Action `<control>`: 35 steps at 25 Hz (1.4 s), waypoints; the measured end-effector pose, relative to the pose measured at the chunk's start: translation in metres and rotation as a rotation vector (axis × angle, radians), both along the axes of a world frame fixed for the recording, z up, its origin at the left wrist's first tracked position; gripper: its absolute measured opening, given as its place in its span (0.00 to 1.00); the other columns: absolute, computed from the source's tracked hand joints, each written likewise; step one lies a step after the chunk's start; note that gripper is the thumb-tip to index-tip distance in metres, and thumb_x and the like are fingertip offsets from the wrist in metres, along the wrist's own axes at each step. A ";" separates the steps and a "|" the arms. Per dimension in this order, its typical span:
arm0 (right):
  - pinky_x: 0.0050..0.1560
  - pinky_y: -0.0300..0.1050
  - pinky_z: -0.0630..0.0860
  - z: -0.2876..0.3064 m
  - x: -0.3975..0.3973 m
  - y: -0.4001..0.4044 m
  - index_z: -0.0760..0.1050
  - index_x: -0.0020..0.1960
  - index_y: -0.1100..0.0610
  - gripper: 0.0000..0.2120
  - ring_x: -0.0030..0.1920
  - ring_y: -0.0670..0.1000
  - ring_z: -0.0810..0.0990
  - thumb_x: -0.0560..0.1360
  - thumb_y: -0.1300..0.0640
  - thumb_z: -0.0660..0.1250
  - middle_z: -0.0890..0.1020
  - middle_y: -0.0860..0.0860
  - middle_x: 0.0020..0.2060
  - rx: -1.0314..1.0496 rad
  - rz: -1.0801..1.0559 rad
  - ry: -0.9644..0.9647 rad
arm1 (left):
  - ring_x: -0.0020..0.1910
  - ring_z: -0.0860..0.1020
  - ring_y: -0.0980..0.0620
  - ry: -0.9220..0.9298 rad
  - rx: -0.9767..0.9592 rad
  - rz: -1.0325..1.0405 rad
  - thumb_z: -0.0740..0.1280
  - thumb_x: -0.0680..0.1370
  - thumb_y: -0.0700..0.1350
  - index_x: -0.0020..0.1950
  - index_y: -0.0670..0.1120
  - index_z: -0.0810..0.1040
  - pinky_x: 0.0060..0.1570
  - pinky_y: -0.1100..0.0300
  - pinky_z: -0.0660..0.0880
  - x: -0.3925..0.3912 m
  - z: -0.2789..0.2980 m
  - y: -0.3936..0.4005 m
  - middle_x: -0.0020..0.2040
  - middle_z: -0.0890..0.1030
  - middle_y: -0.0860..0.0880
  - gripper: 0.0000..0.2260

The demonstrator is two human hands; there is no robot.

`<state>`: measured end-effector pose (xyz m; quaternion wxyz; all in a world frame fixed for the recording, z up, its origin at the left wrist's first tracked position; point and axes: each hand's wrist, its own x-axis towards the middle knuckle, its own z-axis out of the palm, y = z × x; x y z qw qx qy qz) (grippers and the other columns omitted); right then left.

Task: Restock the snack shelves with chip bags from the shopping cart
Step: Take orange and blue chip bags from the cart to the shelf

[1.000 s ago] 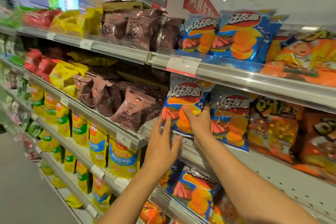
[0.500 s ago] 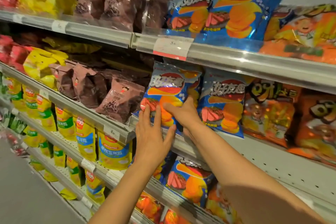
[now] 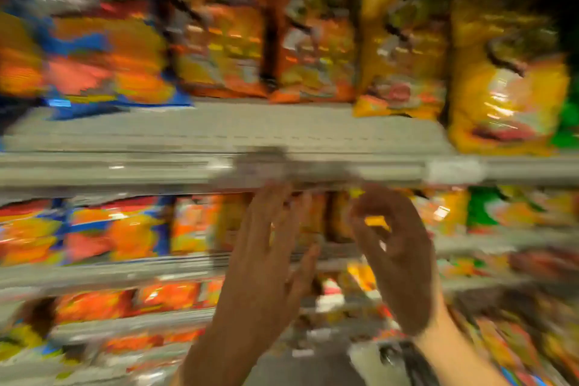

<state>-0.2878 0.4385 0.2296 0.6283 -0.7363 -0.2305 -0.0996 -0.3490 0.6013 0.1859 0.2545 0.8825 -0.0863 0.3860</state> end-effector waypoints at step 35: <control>0.62 0.65 0.77 -0.434 0.137 -0.555 0.68 0.70 0.59 0.42 0.60 0.64 0.81 0.61 0.48 0.81 0.81 0.61 0.61 0.588 -1.204 1.660 | 0.80 0.57 0.41 1.651 0.643 -0.441 0.70 0.78 0.54 0.83 0.45 0.45 0.76 0.47 0.60 0.392 -0.403 -0.604 0.82 0.54 0.42 0.44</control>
